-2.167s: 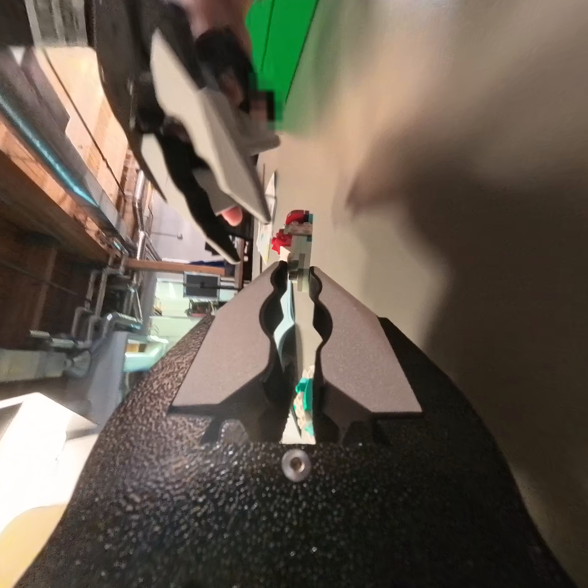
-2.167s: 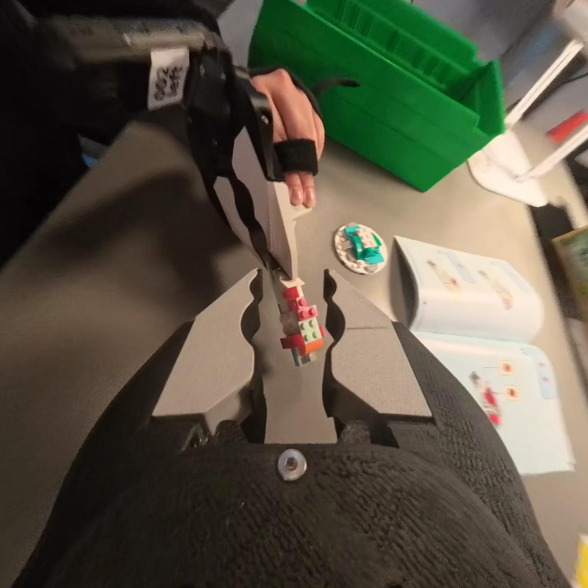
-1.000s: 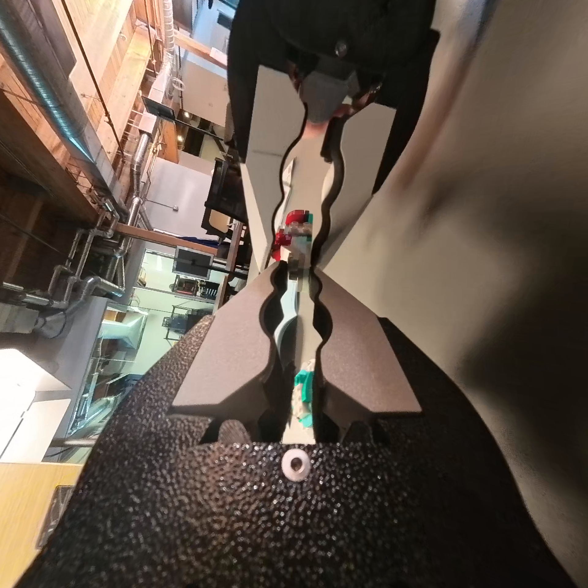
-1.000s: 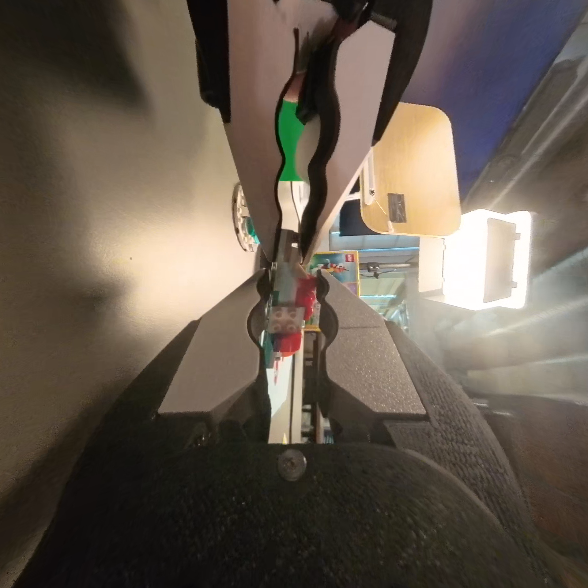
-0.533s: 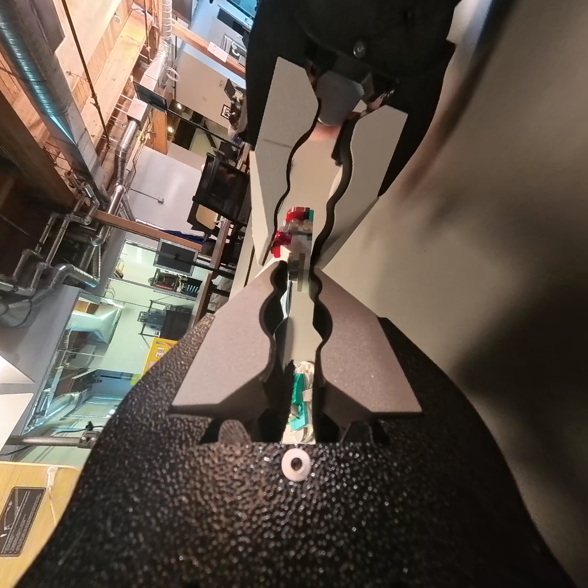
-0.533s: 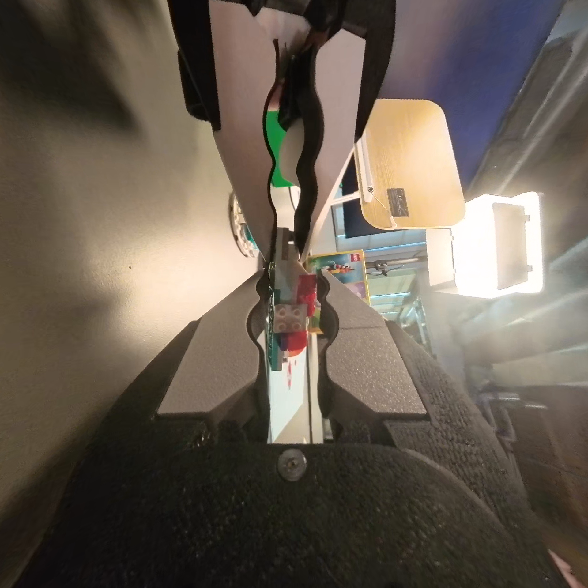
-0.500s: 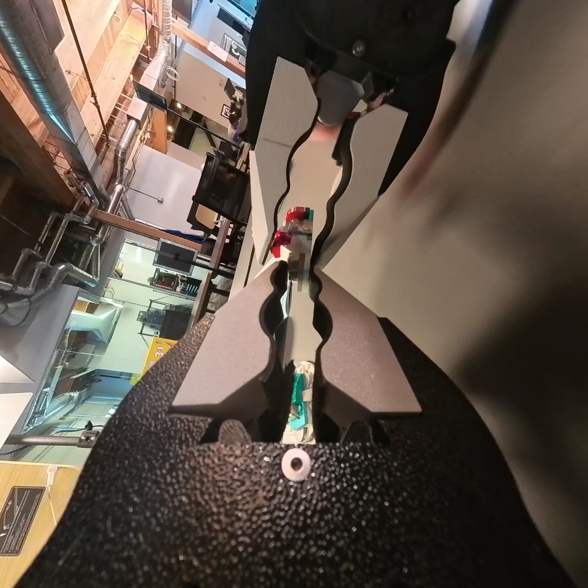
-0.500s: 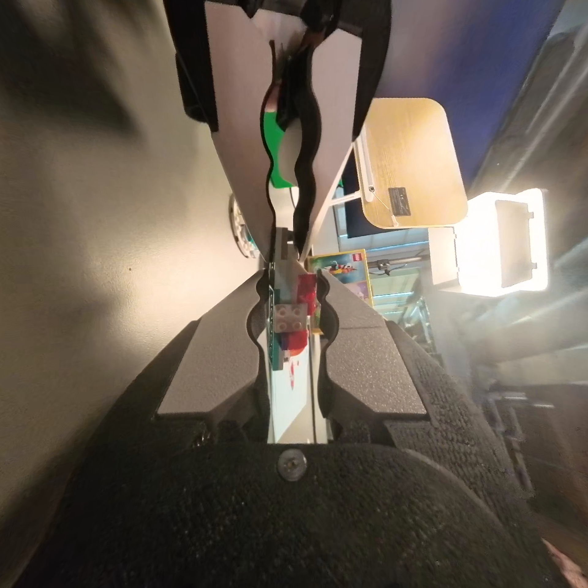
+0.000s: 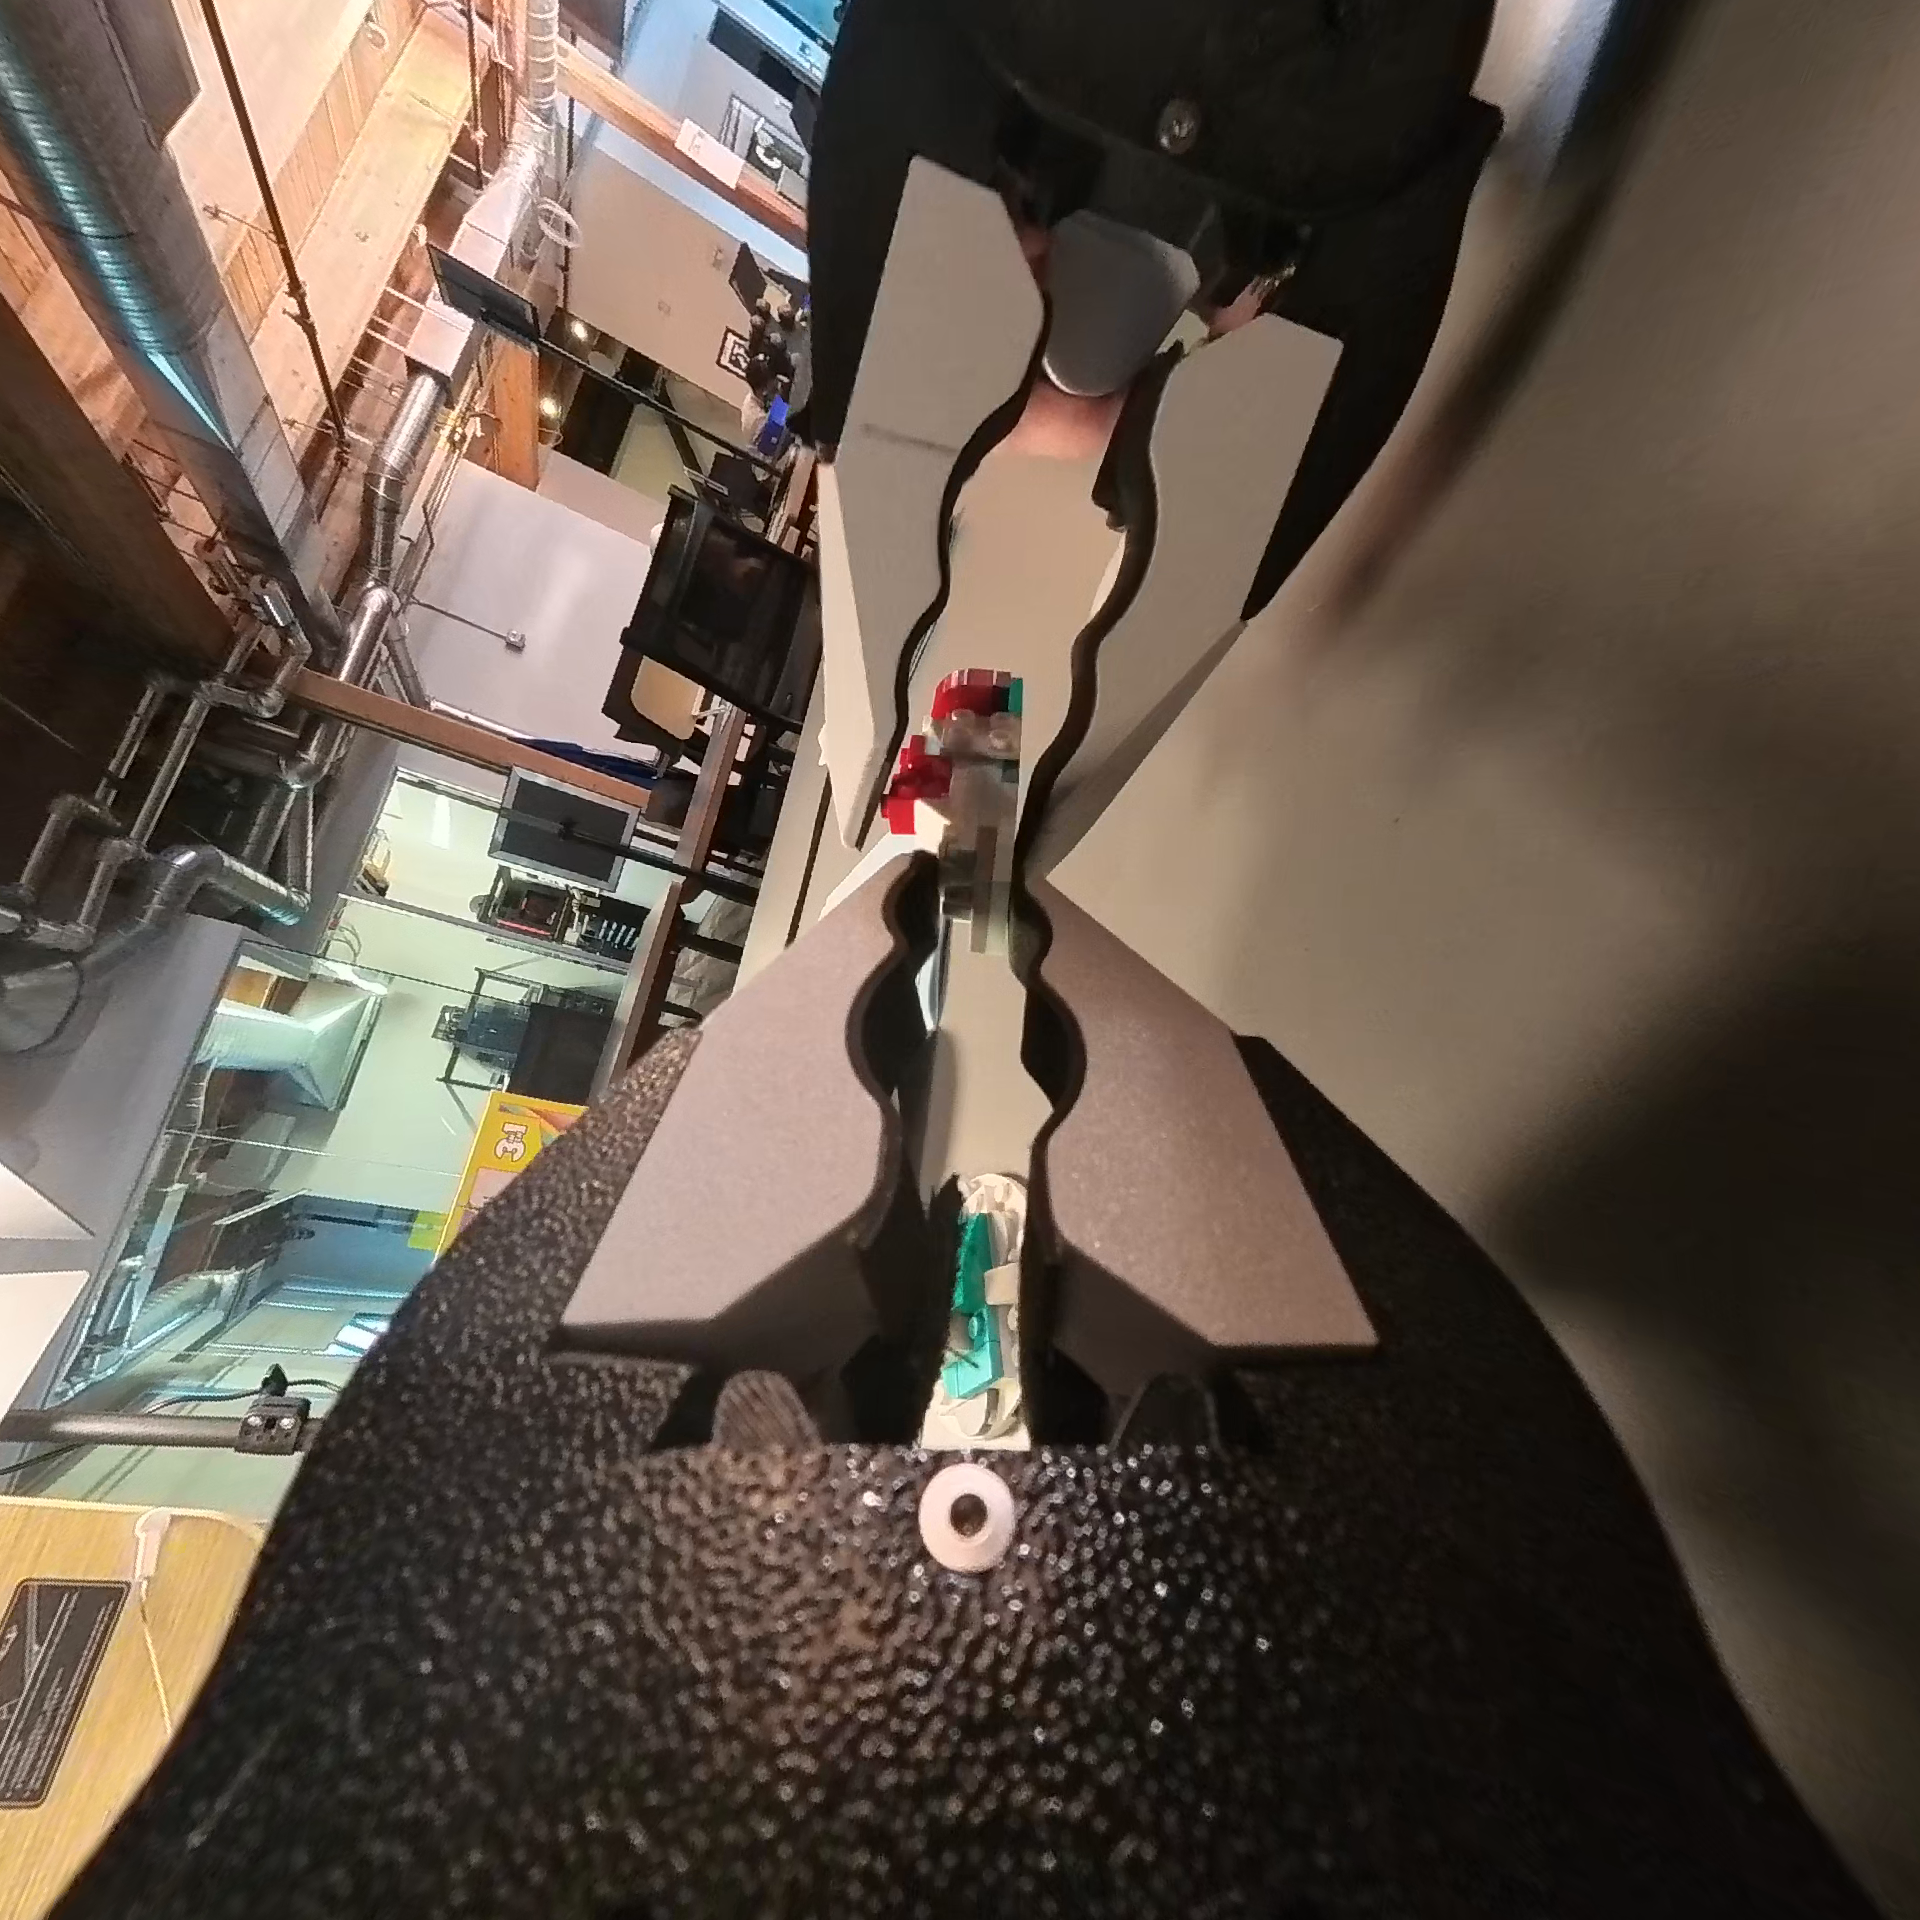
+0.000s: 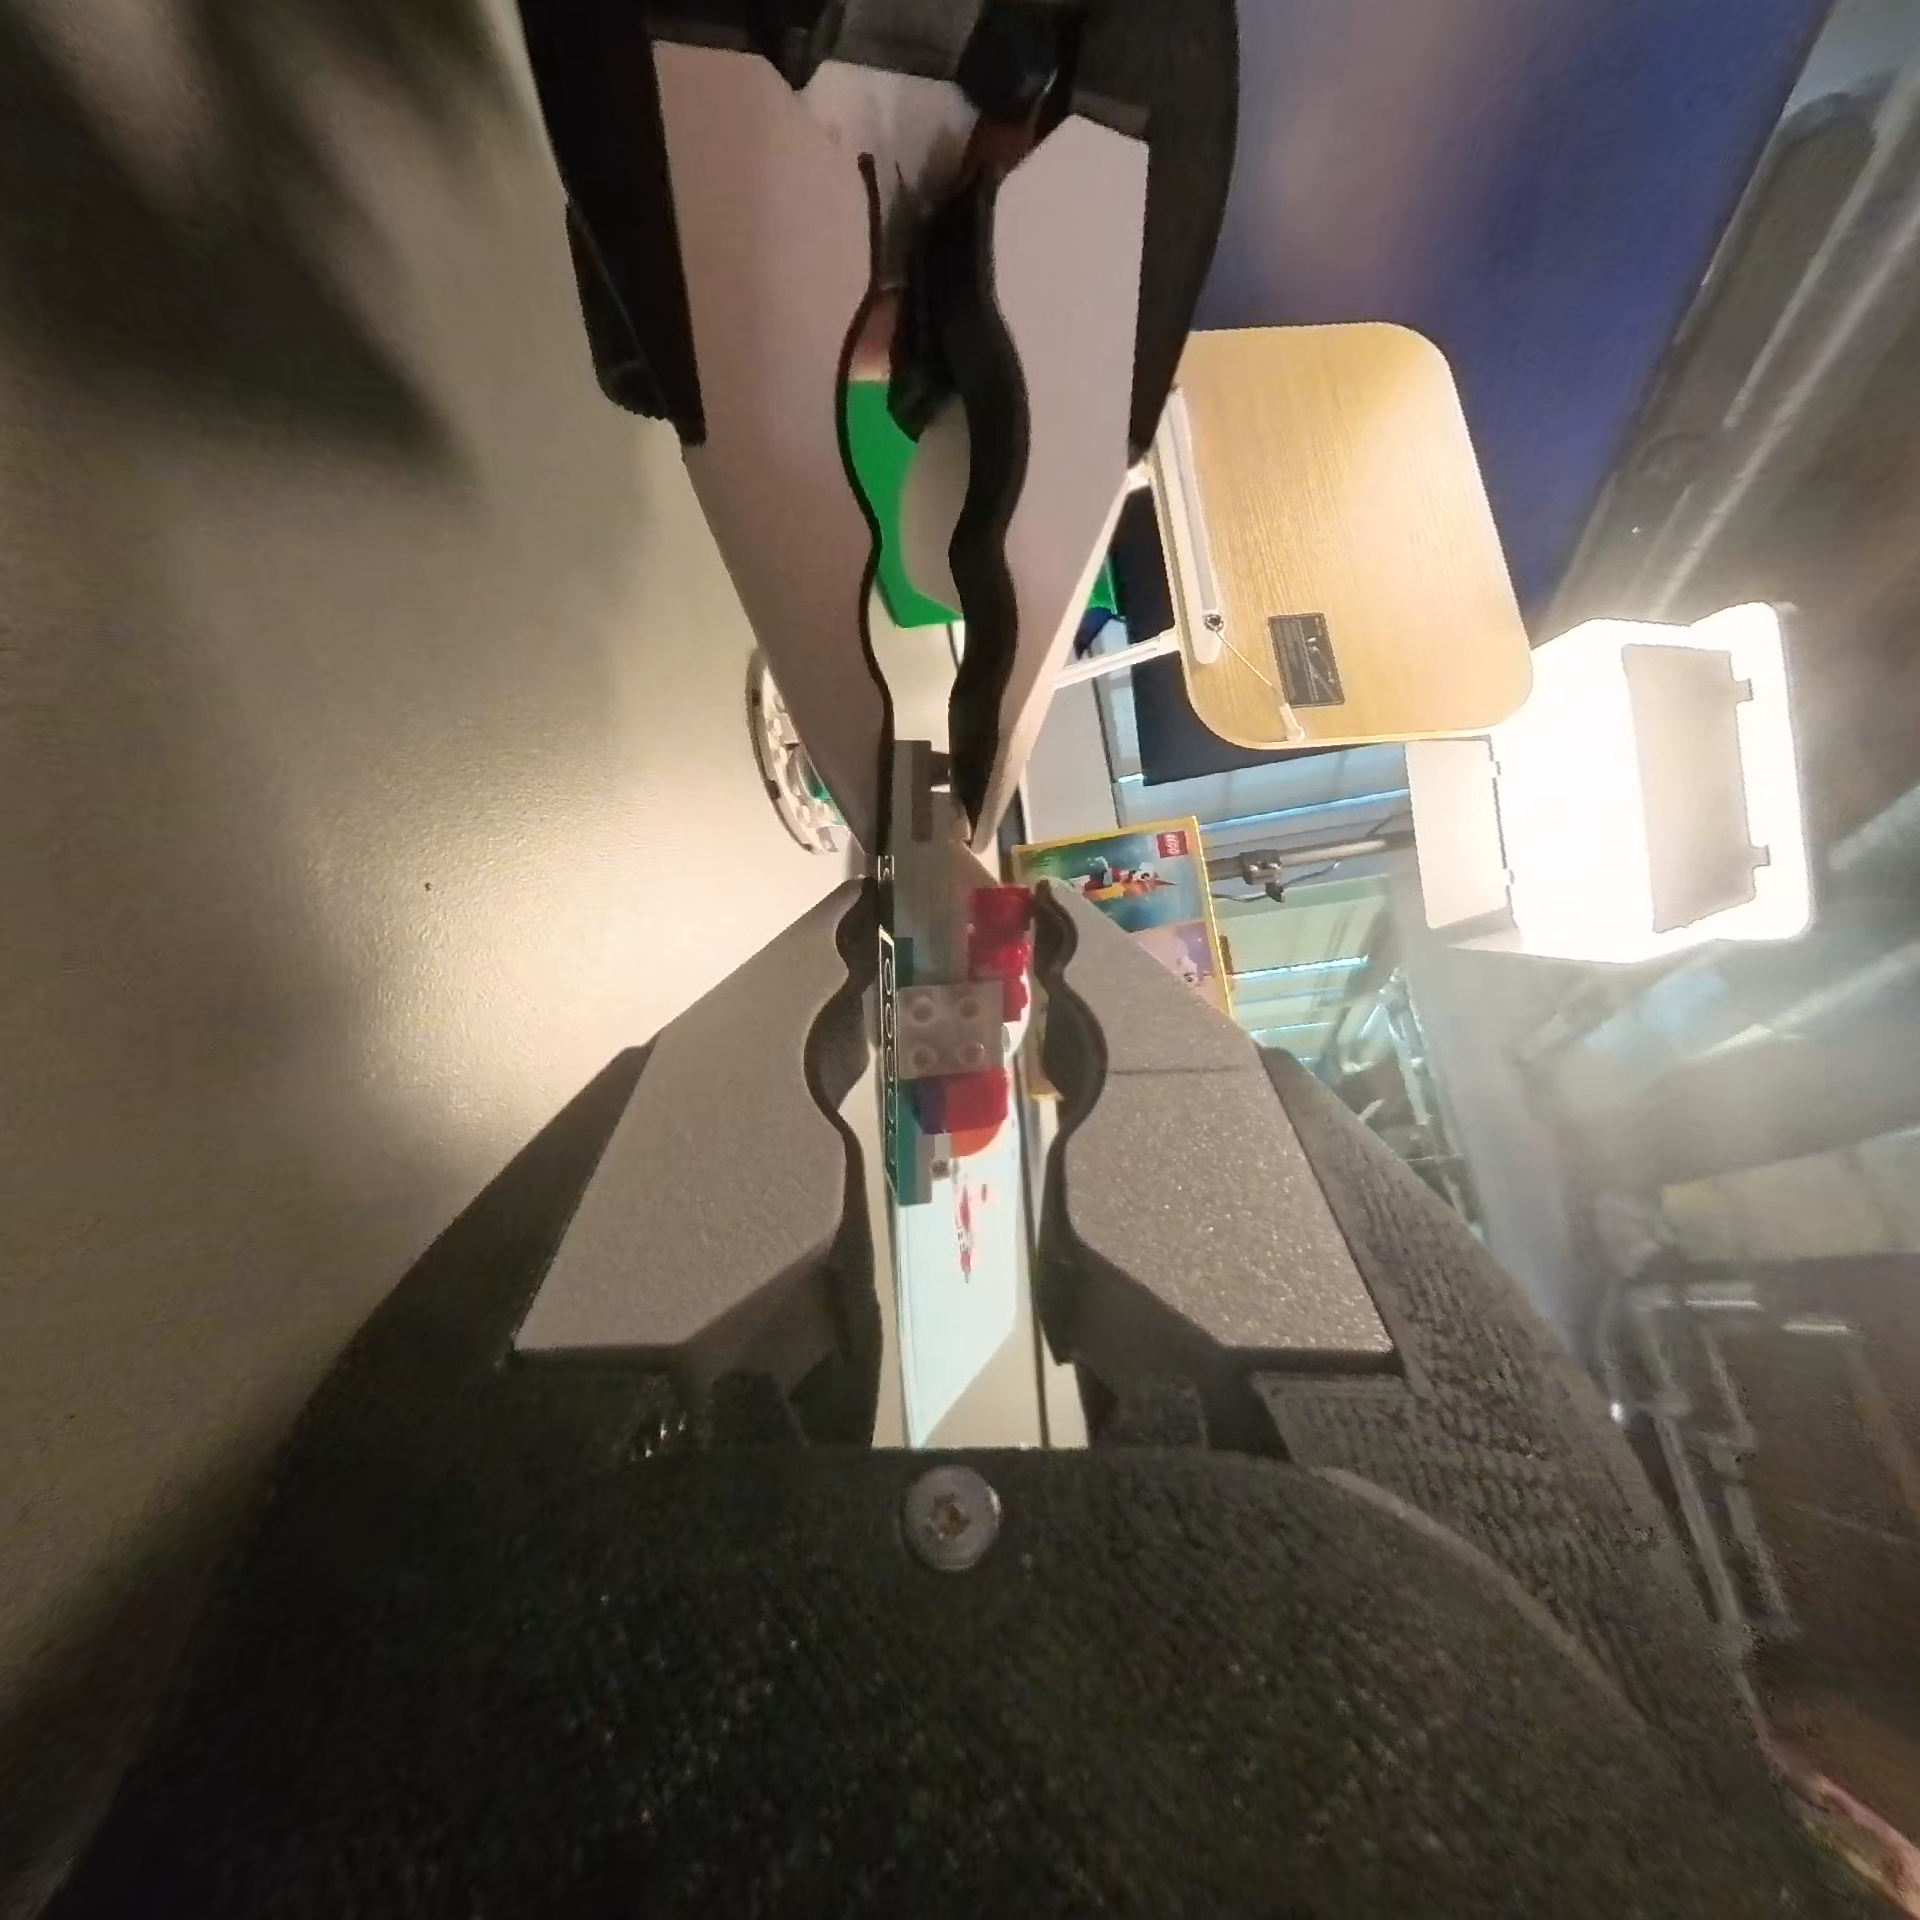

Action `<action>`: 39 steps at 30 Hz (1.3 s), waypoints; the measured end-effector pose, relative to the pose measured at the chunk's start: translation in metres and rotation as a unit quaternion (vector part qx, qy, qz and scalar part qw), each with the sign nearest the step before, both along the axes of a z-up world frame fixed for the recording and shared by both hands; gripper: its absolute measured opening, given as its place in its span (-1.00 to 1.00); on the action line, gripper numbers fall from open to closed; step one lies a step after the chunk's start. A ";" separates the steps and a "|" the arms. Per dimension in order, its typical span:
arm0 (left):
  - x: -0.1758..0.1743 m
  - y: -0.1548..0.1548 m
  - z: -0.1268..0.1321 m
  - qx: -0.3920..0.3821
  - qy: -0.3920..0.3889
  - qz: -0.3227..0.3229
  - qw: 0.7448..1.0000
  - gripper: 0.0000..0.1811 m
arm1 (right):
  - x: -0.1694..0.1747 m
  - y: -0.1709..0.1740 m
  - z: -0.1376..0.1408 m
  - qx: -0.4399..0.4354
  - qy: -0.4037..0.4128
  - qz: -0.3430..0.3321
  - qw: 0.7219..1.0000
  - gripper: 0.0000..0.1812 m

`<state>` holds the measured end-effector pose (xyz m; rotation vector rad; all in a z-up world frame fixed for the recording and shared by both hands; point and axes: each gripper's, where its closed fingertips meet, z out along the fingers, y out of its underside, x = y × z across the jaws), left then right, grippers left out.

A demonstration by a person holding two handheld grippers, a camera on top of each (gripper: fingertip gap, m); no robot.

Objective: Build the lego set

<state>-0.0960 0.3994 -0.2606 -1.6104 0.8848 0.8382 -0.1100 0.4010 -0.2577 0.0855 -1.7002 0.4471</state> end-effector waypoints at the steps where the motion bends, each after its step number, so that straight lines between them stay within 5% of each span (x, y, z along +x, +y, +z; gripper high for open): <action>1: 0.000 0.000 0.000 -0.001 0.000 0.000 1.000 -0.88 | 0.000 0.000 0.000 0.003 0.000 -0.001 1.000 -0.68; 21: -0.003 0.001 -0.004 -0.009 0.001 0.012 1.000 -0.87 | -0.003 -0.001 -0.002 0.062 0.036 -0.023 0.997 -0.71; 39: -0.006 0.001 -0.006 -0.022 -0.071 0.011 0.997 -0.88 | -0.004 -0.001 -0.005 0.024 0.025 -0.017 0.999 -0.71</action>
